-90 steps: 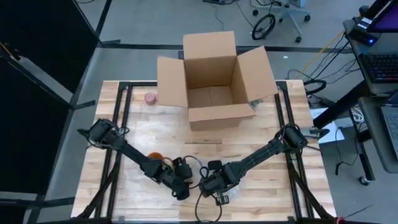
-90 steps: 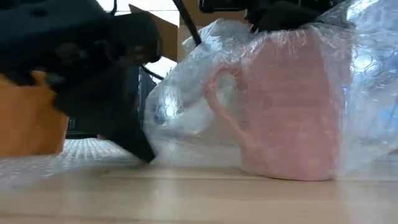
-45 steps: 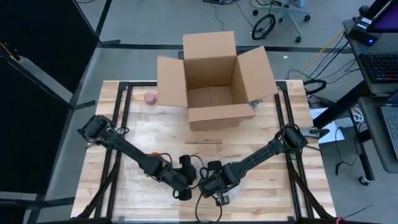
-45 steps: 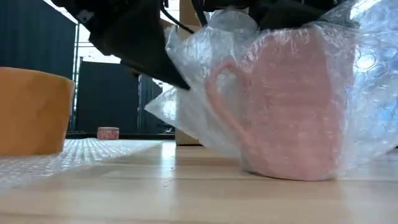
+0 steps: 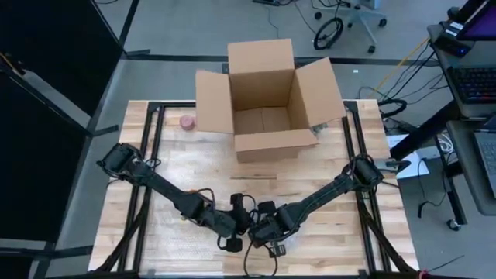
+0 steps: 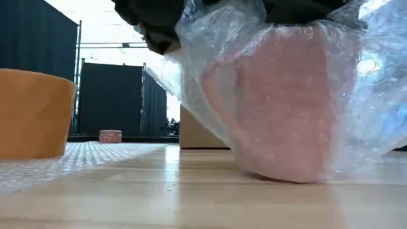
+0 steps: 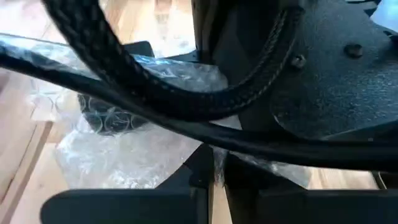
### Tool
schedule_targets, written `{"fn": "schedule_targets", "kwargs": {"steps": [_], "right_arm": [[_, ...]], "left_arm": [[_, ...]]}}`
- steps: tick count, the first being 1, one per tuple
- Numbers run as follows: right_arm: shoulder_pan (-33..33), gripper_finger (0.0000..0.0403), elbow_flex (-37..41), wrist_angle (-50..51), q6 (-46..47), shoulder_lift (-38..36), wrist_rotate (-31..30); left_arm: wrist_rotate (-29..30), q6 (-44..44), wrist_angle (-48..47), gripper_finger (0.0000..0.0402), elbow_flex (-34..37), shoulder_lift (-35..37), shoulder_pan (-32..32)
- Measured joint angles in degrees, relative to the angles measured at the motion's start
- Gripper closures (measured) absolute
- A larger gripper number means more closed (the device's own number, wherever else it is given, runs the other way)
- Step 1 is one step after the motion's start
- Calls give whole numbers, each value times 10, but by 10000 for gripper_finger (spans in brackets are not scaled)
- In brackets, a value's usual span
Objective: Wrap mug
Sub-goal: Wrap the pink cup with the bubble wrap
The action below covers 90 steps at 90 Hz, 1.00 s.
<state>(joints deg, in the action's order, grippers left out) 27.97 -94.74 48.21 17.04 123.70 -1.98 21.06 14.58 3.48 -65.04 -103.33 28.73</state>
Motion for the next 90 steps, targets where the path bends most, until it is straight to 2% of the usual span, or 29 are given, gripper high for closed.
{"fn": "schedule_targets", "kwargs": {"steps": [32, 56, 67, 90], "right_arm": [[0, 395, -7, -1, -4, 0, 9], [-2, 330, -105, 139, -4, 9, 9], [-2, 306, -138, 152, -6, 8, 8], [-4, 246, -158, 188, -10, 7, 18]], "left_arm": [[4, 1, 20, 388, -2, -21, -5], [6, 0, 12, 388, -4, -22, -5], [6, 0, 9, 388, -5, -22, -5], [6, 0, 4, 388, -5, -23, -5]]}}
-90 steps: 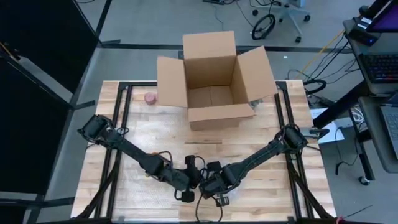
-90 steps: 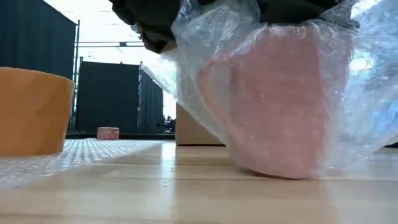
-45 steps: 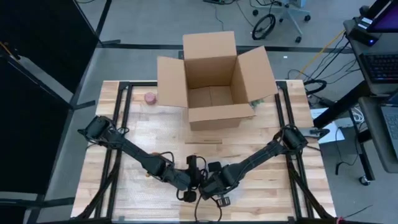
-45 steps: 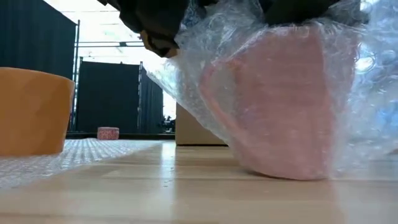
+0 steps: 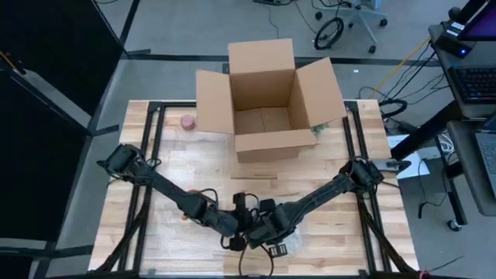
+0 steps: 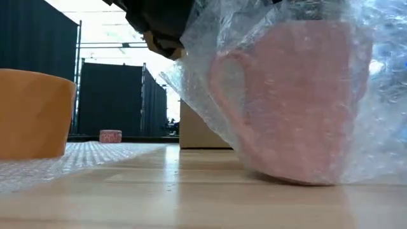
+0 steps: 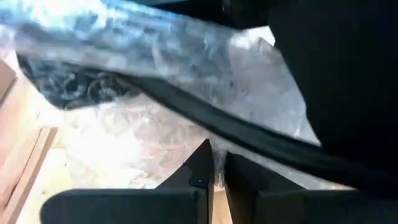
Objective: Wrap mug
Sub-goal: Wrap the pink cup with the bubble wrap
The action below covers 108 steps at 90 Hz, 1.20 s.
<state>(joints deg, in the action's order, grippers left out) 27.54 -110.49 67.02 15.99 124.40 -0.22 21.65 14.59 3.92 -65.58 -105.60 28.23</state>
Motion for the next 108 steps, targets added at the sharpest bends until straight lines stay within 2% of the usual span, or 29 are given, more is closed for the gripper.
{"fn": "schedule_targets", "kwargs": {"steps": [40, 62, 82, 90, 108], "right_arm": [[-4, 208, -96, 133, 21, 0, 9], [-5, 189, -97, 130, 17, 0, 6], [-10, 189, -113, 170, 22, -6, -10], [-10, 192, -132, 222, 30, -10, -9], [-9, 192, -172, 223, 34, -8, -29]], "left_arm": [[1, 1, 7, 388, 0, 2, 1], [2, 0, 3, 388, 0, 1, 1], [-5, -2, -19, 388, 5, -5, 0], [-9, -2, -30, 388, 7, -8, 0], [-6, -1, -26, 388, 5, -4, 0]]}}
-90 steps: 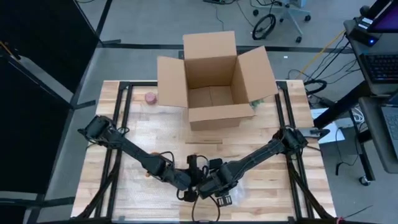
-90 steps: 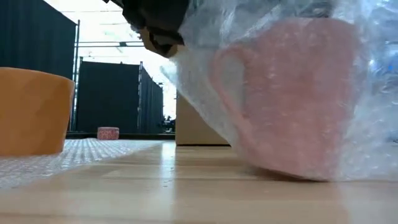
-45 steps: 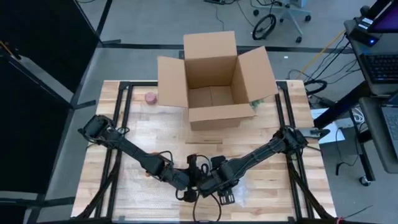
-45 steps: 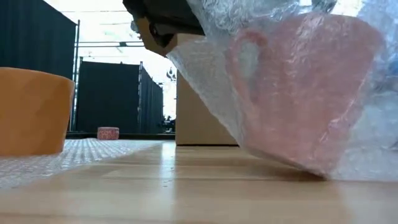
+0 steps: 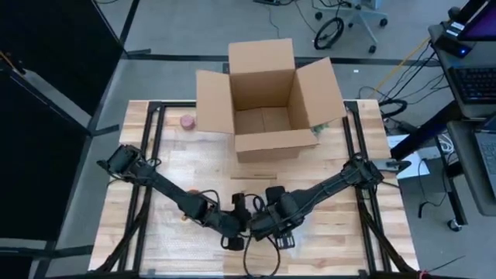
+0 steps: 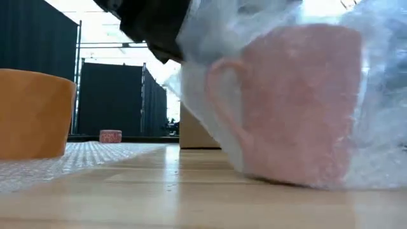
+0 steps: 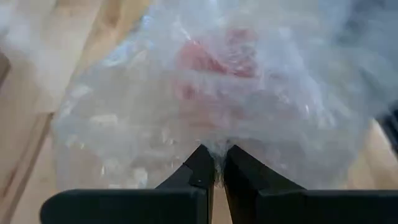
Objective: Wrap mug
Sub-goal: Wrap the pink cup with the bubble wrap
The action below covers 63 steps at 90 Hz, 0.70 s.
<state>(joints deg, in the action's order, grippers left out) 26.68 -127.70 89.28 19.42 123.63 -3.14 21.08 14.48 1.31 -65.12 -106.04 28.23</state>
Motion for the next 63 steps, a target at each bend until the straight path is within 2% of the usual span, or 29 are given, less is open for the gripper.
{"fn": "schedule_targets", "kwargs": {"steps": [18, 33, 44, 63], "right_arm": [[1, 192, 1, 5, 21, -6, -7], [14, 192, 1, 5, 58, -41, -39], [39, 192, 1, 7, 86, -79, -78], [73, 193, 1, 7, 161, -117, -183]], "left_arm": [[0, 0, 4, 388, 0, 0, 0], [0, 0, 5, 388, 0, 1, 1], [1, 0, 6, 388, -1, 1, 1], [1, 1, 7, 388, -1, 2, 1]]}}
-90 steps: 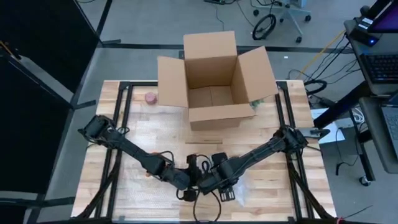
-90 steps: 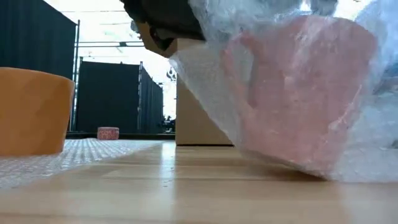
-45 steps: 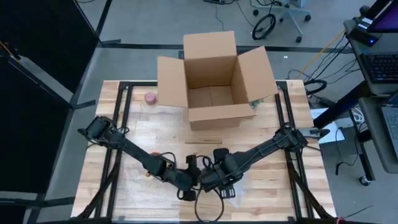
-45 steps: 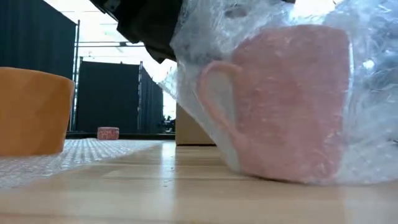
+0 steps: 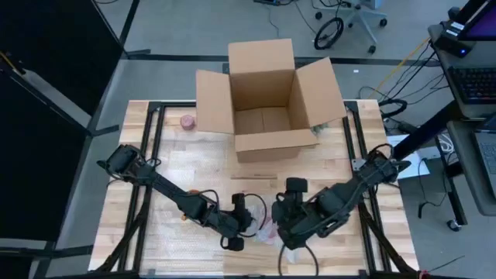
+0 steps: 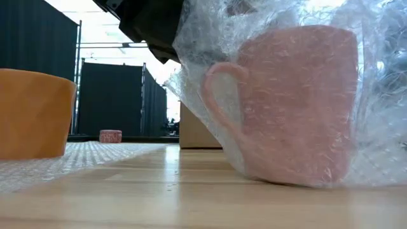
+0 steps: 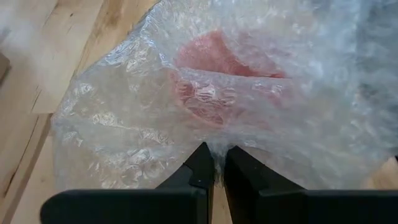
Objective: Wrap mug
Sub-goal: Wrap the pink cup with the bubble wrap
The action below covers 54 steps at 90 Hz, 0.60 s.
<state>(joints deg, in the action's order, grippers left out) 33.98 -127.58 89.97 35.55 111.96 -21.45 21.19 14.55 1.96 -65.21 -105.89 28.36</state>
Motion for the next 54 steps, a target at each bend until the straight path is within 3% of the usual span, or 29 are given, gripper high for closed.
{"fn": "schedule_targets", "kwargs": {"steps": [12, 24, 54], "right_arm": [[8, 193, 50, -1, 45, -19, -36], [8, 193, 190, -49, 86, -60, -38], [-33, 193, 634, -534, 94, -251, 56]], "left_arm": [[0, 0, 0, 388, 0, 1, 0], [0, 0, 1, 388, 0, 1, 0], [1, 0, 1, 388, 0, 1, 0]]}}
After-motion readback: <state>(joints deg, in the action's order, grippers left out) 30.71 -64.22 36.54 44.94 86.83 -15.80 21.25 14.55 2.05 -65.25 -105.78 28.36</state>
